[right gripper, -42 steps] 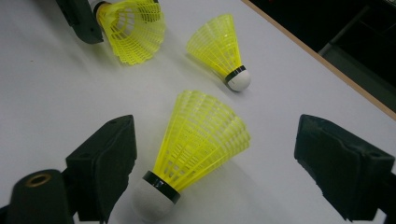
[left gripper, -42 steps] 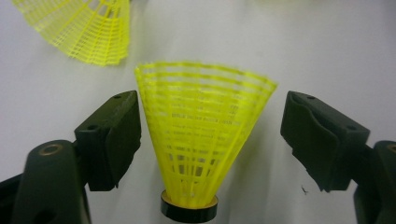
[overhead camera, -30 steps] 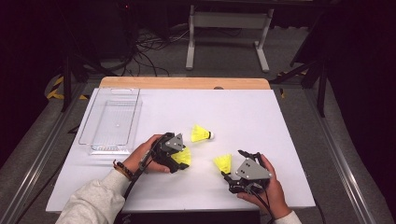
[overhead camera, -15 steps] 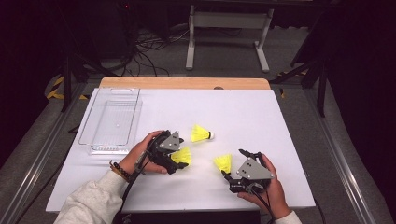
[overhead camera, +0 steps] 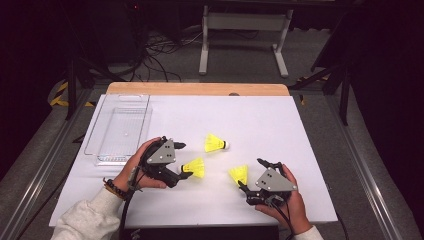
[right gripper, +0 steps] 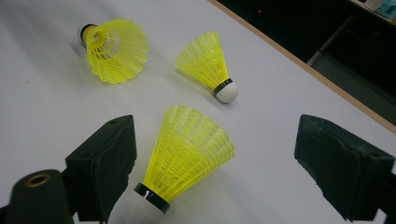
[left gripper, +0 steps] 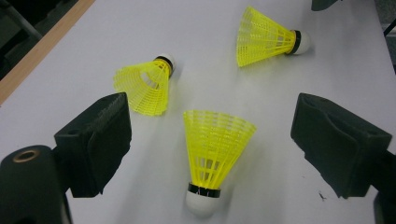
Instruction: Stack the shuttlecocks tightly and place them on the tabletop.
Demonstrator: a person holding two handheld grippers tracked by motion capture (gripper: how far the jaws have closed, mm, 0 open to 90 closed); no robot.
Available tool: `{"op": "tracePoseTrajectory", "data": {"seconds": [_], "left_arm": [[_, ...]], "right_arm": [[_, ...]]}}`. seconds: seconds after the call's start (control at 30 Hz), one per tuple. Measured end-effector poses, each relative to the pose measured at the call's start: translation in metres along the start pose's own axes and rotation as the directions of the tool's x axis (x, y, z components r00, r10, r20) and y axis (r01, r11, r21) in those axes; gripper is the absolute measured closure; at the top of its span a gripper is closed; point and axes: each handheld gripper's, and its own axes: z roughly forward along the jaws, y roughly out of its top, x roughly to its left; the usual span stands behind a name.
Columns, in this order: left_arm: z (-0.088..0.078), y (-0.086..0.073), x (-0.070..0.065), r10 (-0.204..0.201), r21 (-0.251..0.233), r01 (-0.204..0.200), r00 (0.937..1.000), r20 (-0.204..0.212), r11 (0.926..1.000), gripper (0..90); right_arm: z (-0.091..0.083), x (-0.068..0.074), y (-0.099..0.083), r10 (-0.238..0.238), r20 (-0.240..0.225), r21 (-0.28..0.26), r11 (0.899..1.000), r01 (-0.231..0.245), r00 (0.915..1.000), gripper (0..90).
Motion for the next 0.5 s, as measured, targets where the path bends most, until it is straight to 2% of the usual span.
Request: {"op": "tracePoseTrajectory", "data": {"seconds": [0.07,0.23,0.5], "left_arm": [[-0.005,-0.003,-0.004,0.001,-0.017,-0.001,0.9999,-0.011,0.9999,13.5],[-0.012,-0.008,-0.010,0.019,-0.014,-0.019,0.9996,-0.021,0.9997,13.3],[-0.031,-0.019,-0.020,0.027,-0.039,-0.030,0.9971,-0.071,0.9988,13.3]], "right_arm": [[0.000,0.000,0.000,0.004,-0.002,-0.003,1.000,-0.004,1.0000,13.9],[0.000,-0.001,0.000,0.008,-0.006,-0.009,1.000,-0.008,0.9999,13.9],[-0.002,-0.002,0.001,0.026,-0.006,-0.018,0.999,-0.026,0.9996,14.0]]}}
